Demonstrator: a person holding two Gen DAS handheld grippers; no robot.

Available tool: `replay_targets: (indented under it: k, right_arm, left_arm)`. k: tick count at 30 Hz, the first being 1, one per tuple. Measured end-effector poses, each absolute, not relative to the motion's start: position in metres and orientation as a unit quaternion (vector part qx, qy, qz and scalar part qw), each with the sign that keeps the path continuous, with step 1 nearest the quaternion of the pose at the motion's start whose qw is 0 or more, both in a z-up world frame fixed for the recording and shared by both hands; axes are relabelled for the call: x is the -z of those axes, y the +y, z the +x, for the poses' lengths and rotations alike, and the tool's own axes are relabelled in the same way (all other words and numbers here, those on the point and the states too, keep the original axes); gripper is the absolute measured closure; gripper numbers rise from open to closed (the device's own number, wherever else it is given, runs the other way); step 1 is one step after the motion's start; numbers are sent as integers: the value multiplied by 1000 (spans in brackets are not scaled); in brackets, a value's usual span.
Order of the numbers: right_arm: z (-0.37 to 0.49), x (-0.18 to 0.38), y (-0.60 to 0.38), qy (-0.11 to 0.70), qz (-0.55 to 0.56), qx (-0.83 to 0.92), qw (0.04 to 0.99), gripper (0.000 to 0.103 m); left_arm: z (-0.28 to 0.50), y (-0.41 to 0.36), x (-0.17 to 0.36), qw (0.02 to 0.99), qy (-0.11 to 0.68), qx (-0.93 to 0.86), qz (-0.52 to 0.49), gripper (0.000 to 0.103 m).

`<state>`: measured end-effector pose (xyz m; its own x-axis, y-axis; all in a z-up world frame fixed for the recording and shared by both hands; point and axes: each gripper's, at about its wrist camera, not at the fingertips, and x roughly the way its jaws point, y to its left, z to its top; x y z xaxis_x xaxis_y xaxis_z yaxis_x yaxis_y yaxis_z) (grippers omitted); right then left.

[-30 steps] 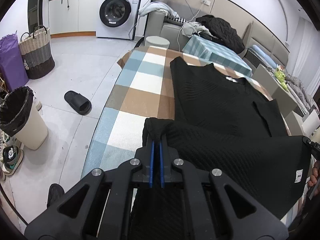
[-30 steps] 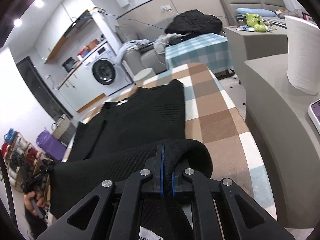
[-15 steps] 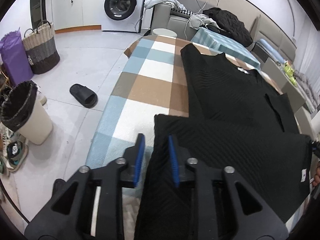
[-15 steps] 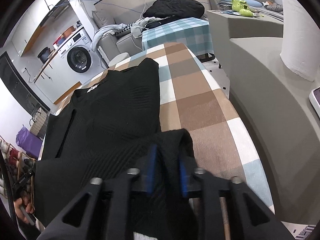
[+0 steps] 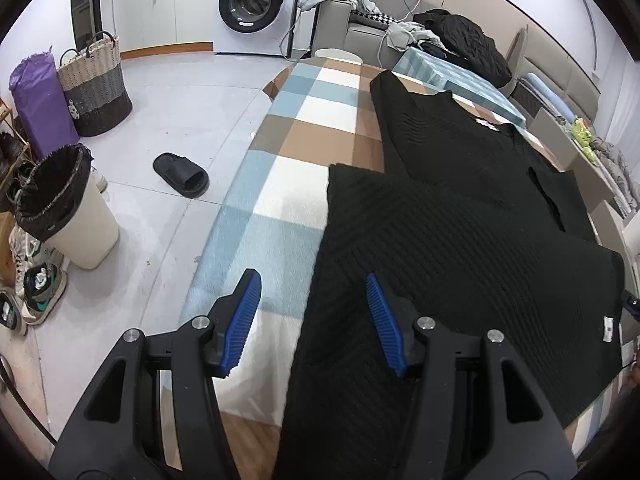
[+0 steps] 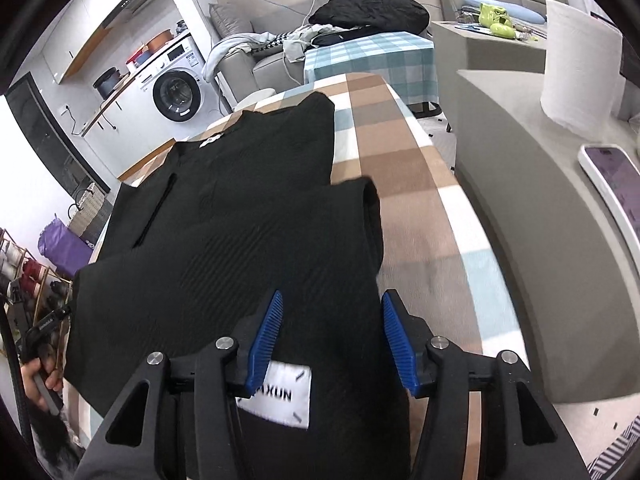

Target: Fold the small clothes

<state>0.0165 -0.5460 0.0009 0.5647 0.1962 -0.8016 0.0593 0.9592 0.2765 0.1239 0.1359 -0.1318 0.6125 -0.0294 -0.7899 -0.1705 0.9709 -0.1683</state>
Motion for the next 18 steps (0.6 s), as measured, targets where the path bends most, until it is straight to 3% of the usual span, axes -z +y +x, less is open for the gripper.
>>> replay_targets:
  k: [4, 7, 18]
  right_arm:
    - [6, -1, -543, 463, 128, -49, 876, 50]
    - [-4, -2, -547, 463, 131, -62, 875, 50]
    - [-28, 5, -556, 477, 126, -95, 865, 50]
  left_arm:
    - [111, 132, 129, 890, 440, -37, -112, 49]
    - [100, 131, 128, 889, 442, -45, -107, 38]
    - [85, 135, 138, 879, 461, -52, -107, 37]
